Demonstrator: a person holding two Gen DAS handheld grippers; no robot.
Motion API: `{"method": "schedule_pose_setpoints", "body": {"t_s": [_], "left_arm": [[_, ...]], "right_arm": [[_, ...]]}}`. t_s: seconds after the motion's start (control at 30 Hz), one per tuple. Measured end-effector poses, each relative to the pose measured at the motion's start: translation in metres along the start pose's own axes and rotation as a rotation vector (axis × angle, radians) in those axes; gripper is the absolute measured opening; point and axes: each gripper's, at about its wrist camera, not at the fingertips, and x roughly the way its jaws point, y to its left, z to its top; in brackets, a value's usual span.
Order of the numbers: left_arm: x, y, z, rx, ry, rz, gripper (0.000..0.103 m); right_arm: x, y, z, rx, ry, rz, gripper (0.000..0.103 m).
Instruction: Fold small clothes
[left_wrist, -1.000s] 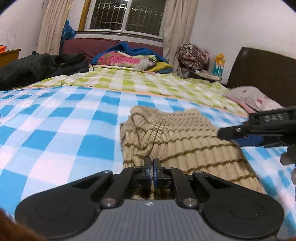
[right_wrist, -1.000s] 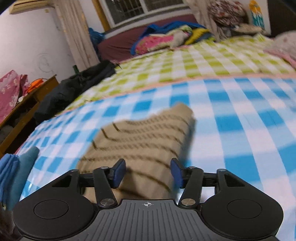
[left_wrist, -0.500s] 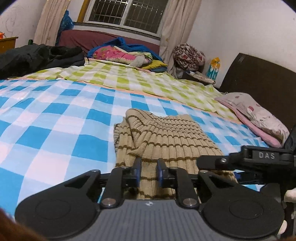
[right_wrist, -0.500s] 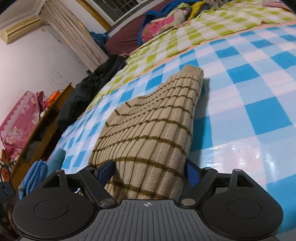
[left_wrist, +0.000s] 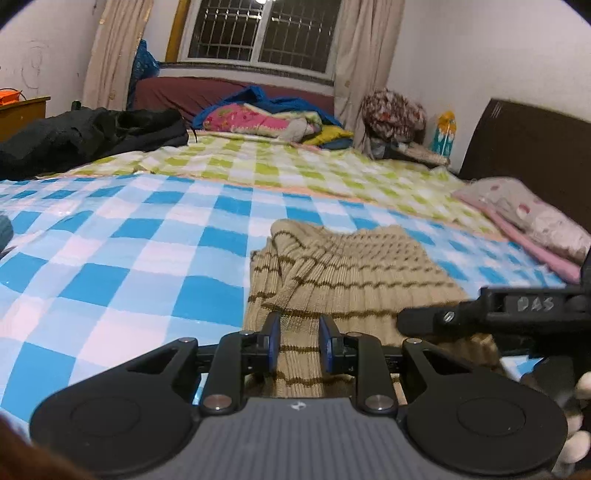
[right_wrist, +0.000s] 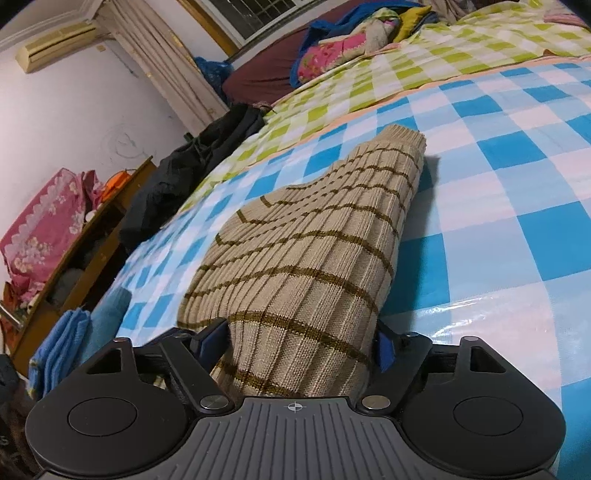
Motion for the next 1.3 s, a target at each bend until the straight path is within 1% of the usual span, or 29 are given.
{"method": "schedule_pose_setpoints", "body": {"t_s": [0.07,0.17,0.2,0.23,0.27,0.3,0.33,0.43,0.5,0.57,0.63,0.7,0.73,0.8,0.9,1.0,1.1,1.17,1.23,1.3], "left_arm": [[-0.006,0.000,0.003,-0.005,-0.022,0.000,0.031],[-0.003,0.001,0.007,0.003,-0.018,0.030,0.039],[0.003,0.001,0.007,0.010,0.004,0.049,0.044],[0.010,0.003,0.007,0.014,0.030,0.062,0.051],[0.016,0.006,0.005,0.010,0.060,0.066,0.054],[0.021,0.009,0.003,-0.007,0.074,0.064,0.059],[0.022,0.012,0.002,-0.026,0.075,0.057,0.061],[0.024,0.019,0.001,-0.058,0.089,0.026,0.061],[0.025,0.023,0.000,-0.077,0.106,-0.009,0.060],[0.027,0.025,-0.001,-0.091,0.121,-0.037,0.056],[0.028,0.023,-0.001,-0.107,0.137,-0.071,0.048],[0.027,0.013,-0.003,-0.089,0.149,-0.088,0.047],[0.026,0.006,-0.003,-0.074,0.155,-0.096,0.046],[0.024,-0.012,-0.005,-0.050,0.170,-0.132,0.046],[0.026,-0.046,-0.008,-0.015,0.192,-0.198,0.046],[0.037,-0.093,-0.012,0.001,0.222,-0.295,0.046],[0.050,-0.152,-0.019,0.040,0.258,-0.401,0.046],[0.059,-0.195,-0.026,0.069,0.285,-0.473,0.046],[0.065,-0.235,-0.033,0.112,0.300,-0.530,0.046],[0.069,-0.269,-0.040,0.148,0.315,-0.575,0.046]], "right_arm": [[-0.001,-0.002,0.000,0.008,0.001,0.009,0.077],[-0.002,-0.007,0.000,0.030,0.002,0.032,0.077],[-0.002,-0.009,0.001,0.036,0.002,0.037,0.077],[-0.002,-0.009,0.001,0.040,0.003,0.042,0.078],[-0.002,-0.009,0.001,0.043,0.003,0.043,0.078],[-0.002,-0.009,0.001,0.044,0.003,0.044,0.078],[-0.002,-0.009,0.001,0.046,0.003,0.045,0.078],[-0.002,-0.008,0.001,0.046,0.002,0.045,0.079],[-0.001,-0.008,0.001,0.052,-0.003,0.044,0.079],[-0.001,-0.008,0.001,0.053,-0.003,0.042,0.073],[-0.004,-0.011,0.001,0.064,0.006,0.050,0.057],[-0.010,-0.014,-0.001,0.072,0.009,0.060,0.049],[-0.014,-0.016,-0.002,0.074,0.008,0.059,0.048],[-0.026,-0.020,-0.004,0.075,-0.001,0.045,0.047],[-0.057,-0.034,-0.006,0.061,-0.024,0.009,0.046],[-0.095,-0.060,-0.007,0.068,-0.050,-0.056,0.045],[-0.139,-0.094,-0.005,0.088,-0.075,-0.151,0.045],[-0.168,-0.119,-0.002,0.089,-0.092,-0.230,0.045],[-0.196,-0.142,0.001,0.077,-0.101,-0.318,0.046],[-0.219,-0.162,0.002,0.096,-0.111,-0.383,0.047]]}}
